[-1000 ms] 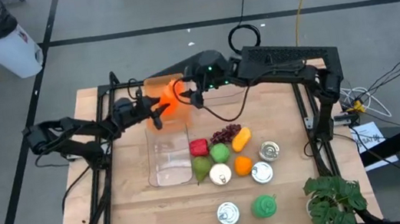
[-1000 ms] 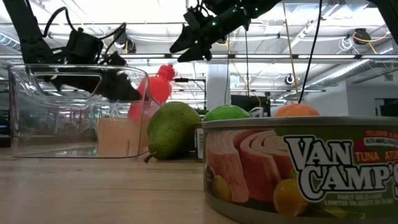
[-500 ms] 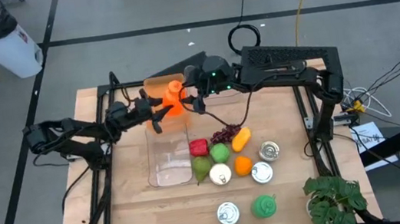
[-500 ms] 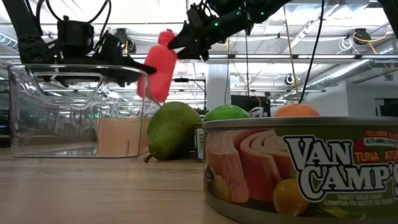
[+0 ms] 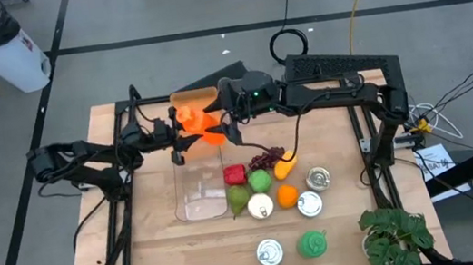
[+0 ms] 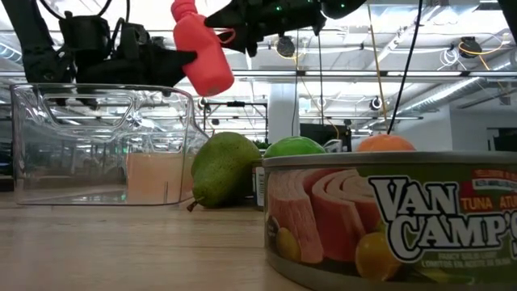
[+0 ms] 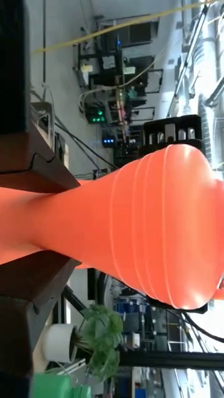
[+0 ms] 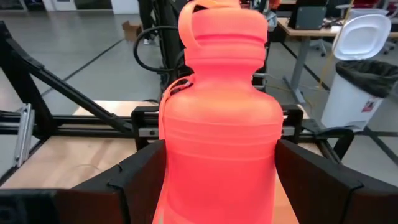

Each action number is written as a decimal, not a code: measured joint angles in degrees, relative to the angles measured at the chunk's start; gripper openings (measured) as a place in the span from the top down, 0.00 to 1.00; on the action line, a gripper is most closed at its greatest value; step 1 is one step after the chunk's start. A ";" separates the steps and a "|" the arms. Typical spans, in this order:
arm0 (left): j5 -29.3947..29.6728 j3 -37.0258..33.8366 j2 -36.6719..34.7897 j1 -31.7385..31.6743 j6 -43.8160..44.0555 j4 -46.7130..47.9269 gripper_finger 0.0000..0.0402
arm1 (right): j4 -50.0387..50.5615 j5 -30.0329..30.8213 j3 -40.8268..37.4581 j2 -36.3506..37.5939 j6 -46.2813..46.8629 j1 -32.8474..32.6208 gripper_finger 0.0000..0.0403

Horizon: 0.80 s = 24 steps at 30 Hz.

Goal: Pick & Place Food Item
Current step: Put the orange tumbler into the orange bin

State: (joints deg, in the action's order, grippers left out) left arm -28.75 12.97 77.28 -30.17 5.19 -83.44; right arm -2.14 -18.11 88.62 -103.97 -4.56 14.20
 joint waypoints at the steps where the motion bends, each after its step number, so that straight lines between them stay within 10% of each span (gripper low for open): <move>1: 0.02 0.01 0.00 0.00 0.14 -0.06 0.63 | 0.11 0.05 0.00 -0.02 0.30 -0.22 0.31; 15: -1.23 0.43 -0.09 0.05 2.42 -3.79 0.63 | 4.70 10.08 -0.50 -0.88 -6.99 -5.56 0.09; 24: -1.39 0.74 -0.34 -0.05 2.49 -5.16 0.63 | -2.30 10.09 -0.50 -0.65 -5.10 -6.02 0.19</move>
State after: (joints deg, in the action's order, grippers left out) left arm -30.14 13.72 76.93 -30.22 7.68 -88.61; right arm -4.44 -8.02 88.12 -104.62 -9.65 8.19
